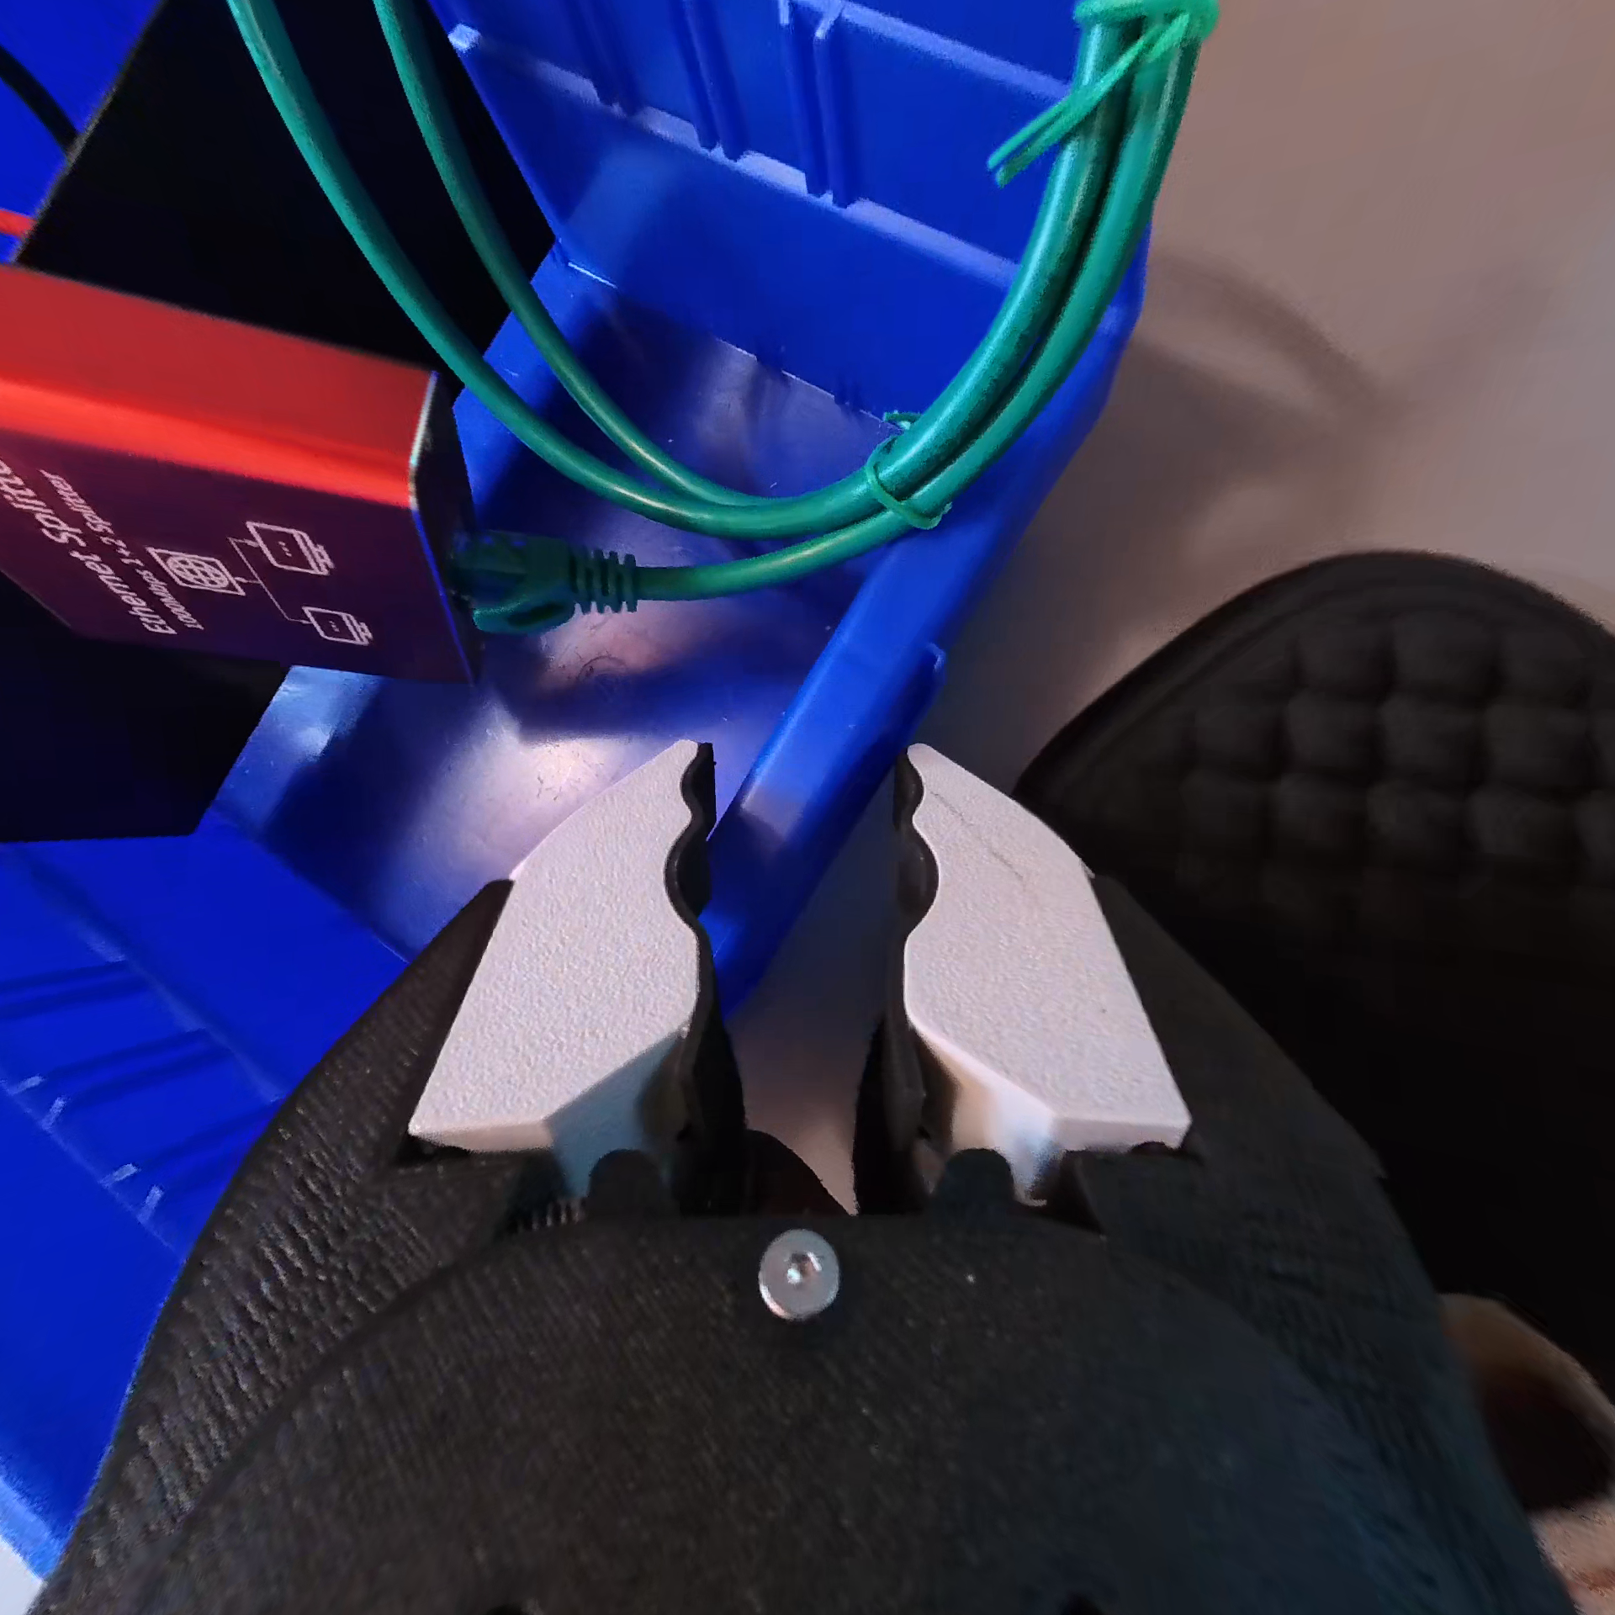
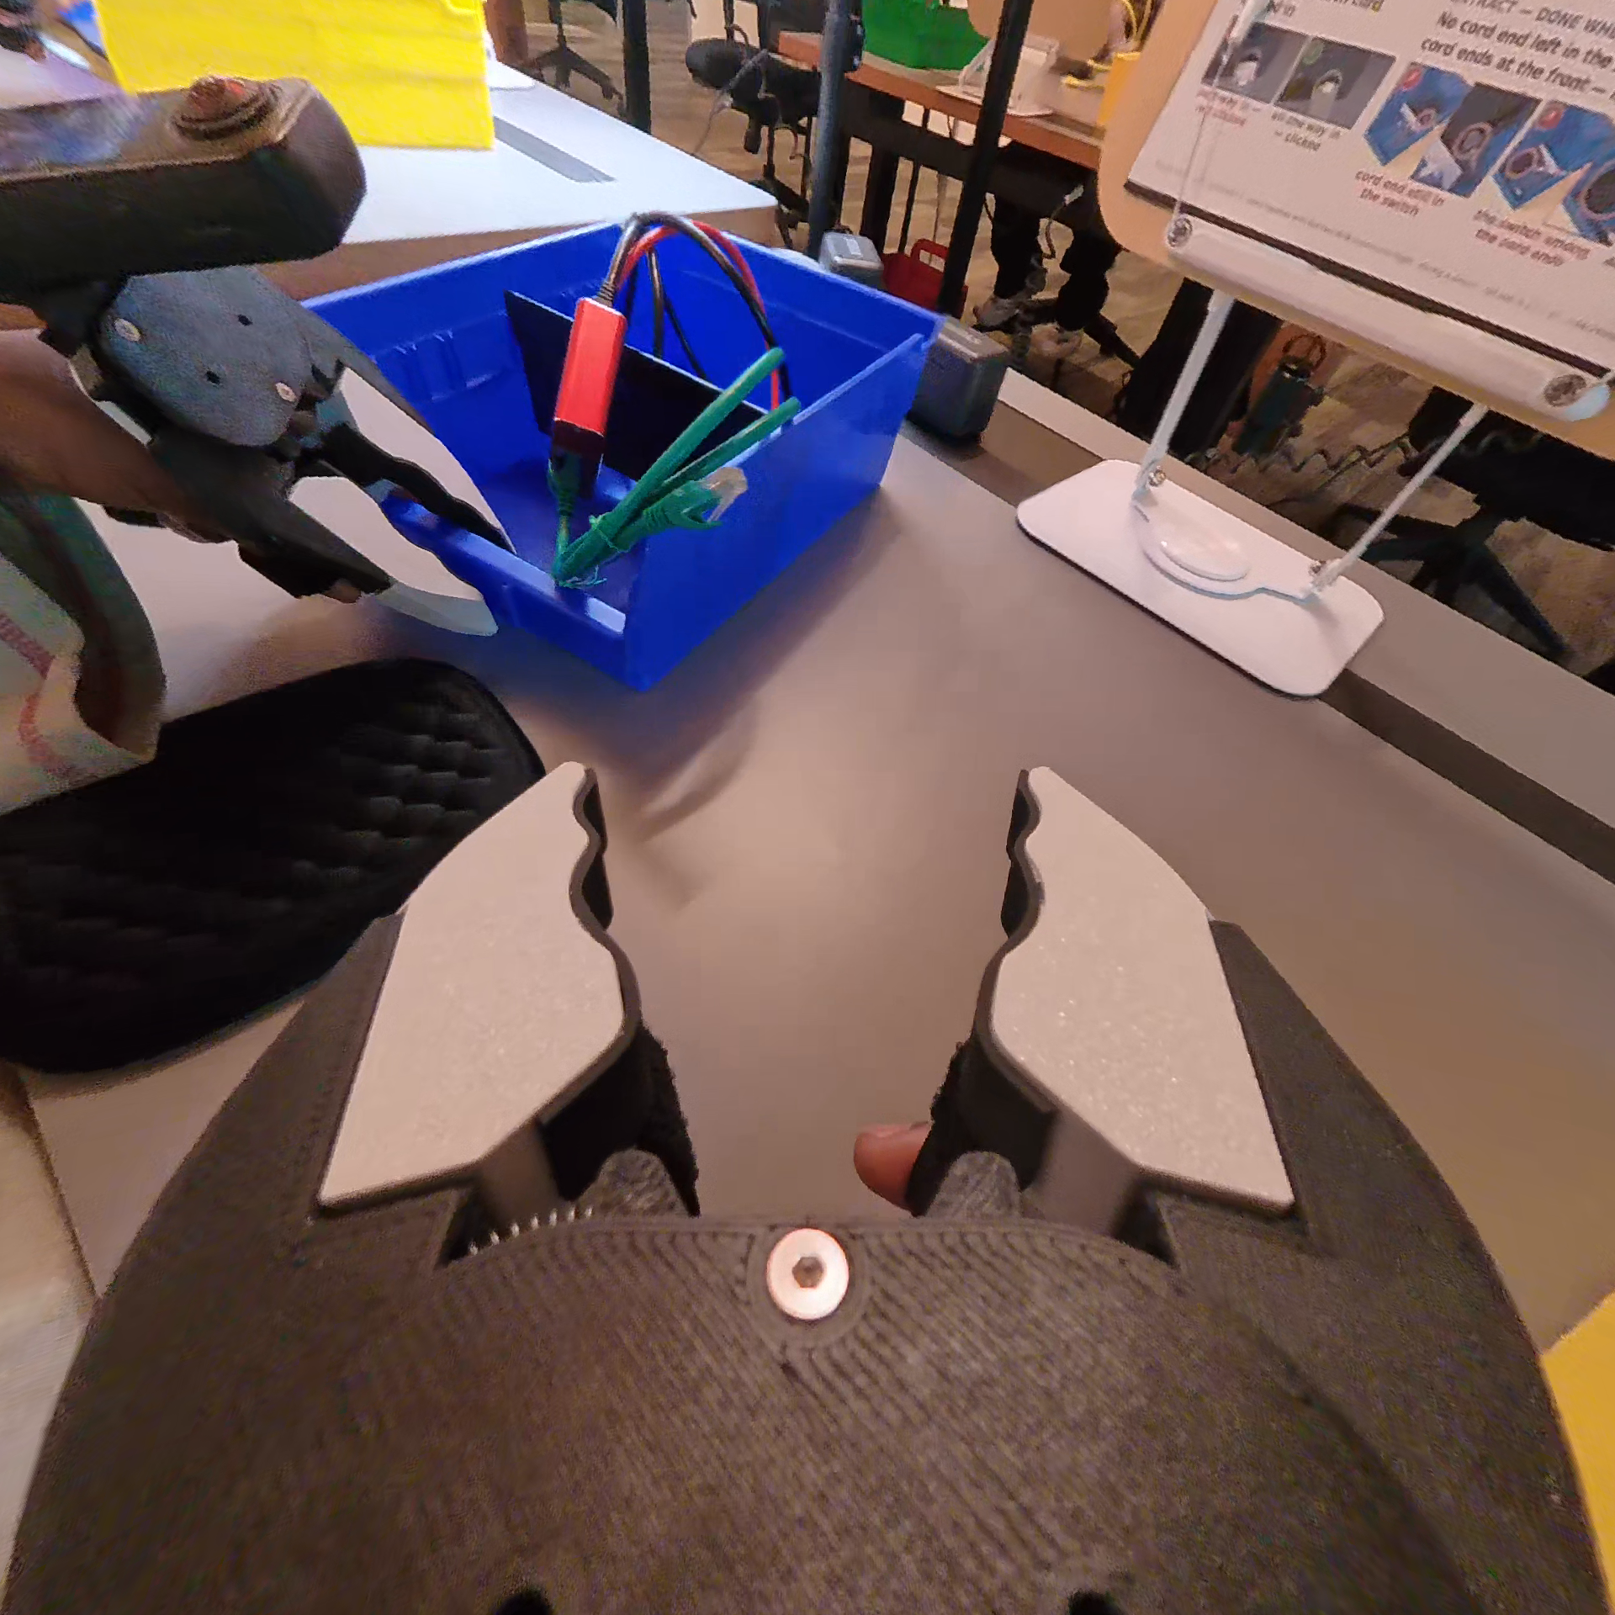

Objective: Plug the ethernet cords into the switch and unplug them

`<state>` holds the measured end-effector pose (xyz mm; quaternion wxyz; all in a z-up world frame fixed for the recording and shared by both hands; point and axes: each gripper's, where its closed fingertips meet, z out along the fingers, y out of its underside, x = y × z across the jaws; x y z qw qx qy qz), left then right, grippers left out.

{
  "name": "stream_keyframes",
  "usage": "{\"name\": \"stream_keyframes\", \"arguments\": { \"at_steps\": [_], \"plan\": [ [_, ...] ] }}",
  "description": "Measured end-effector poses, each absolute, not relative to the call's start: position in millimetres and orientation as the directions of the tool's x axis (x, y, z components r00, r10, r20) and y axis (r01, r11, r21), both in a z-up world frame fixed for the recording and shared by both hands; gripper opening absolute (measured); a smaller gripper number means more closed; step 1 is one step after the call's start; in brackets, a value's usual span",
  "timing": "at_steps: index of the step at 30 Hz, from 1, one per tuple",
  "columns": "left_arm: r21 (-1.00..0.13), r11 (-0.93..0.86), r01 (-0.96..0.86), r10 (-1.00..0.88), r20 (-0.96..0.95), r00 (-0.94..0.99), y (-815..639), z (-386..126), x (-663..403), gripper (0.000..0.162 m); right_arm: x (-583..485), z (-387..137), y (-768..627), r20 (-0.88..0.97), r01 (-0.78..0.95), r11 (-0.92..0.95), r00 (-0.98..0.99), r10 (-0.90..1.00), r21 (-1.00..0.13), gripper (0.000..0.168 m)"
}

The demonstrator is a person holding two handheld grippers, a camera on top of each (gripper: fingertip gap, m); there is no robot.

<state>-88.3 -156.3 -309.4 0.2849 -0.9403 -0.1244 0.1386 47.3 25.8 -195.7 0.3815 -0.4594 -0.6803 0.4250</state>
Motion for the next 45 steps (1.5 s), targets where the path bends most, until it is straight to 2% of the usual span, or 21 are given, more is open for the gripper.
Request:
{"name": "stream_keyframes", "arguments": {
  "at_steps": [12, 15, 18, 21, 24, 27, 30, 38, 45],
  "plan": [
    [-0.563, -0.776, 0.284, 0.448, -0.175, 0.877, -214.3, -308.7, -82.9, 0.042, 43.4, -205.1, -4.3, 0.180, 0.287, 0.302, -0.384, 0.906, -0.909, 0.091],
    [-0.666, -0.695, 0.270, 0.470, -0.137, 0.872, -208.5, -291.8, -80.2, 0.057, 45.3, -203.5, -0.8, 0.166, 0.282, 0.284, -0.377, 0.911, -0.916, 0.091],
    [-0.824, -0.520, 0.223, 0.480, -0.066, 0.875, -193.9, -240.1, -77.5, 0.067, 47.9, -200.1, 5.4, 0.166, 0.271, 0.272, -0.357, 0.919, -0.923, 0.090],
    [-0.879, -0.447, 0.166, 0.506, -0.095, 0.858, -192.3, -204.9, -89.3, 0.076, 49.3, -199.9, 9.1, 0.157, 0.266, 0.258, -0.348, 0.924, -0.929, 0.090],
    [-0.811, -0.578, 0.089, 0.480, -0.249, 0.842, -200.9, -207.7, -115.5, 0.081, 50.9, -200.9, 7.4, 0.149, 0.267, 0.254, -0.358, 0.922, -0.930, 0.090],
    [-0.766, -0.637, 0.084, 0.440, -0.272, 0.856, -200.9, -212.6, -132.8, 0.081, 54.5, -200.6, 7.7, 0.165, 0.261, 0.268, -0.358, 0.919, -0.927, 0.090],
    [-0.663, -0.749, 0.005, 0.369, -0.411, 0.834, -205.8, -222.0, -151.2, 0.086, 56.9, -201.5, 10.0, 0.153, 0.262, 0.254, -0.353, 0.923, -0.931, 0.090],
    [-0.549, -0.835, -0.036, 0.278, -0.477, 0.834, -208.8, -241.7, -172.3, 0.086, 54.0, -209.0, 10.0, 0.142, 0.279, 0.256, -0.370, 0.918, -0.925, 0.090],
    [-0.520, -0.853, -0.036, 0.258, -0.482, 0.837, -208.0, -248.0, -172.7, 0.080, 62.1, -203.9, 78.7, 0.228, 0.356, 0.249, -0.102, 0.968, -0.900, 0.087]
  ]
}}
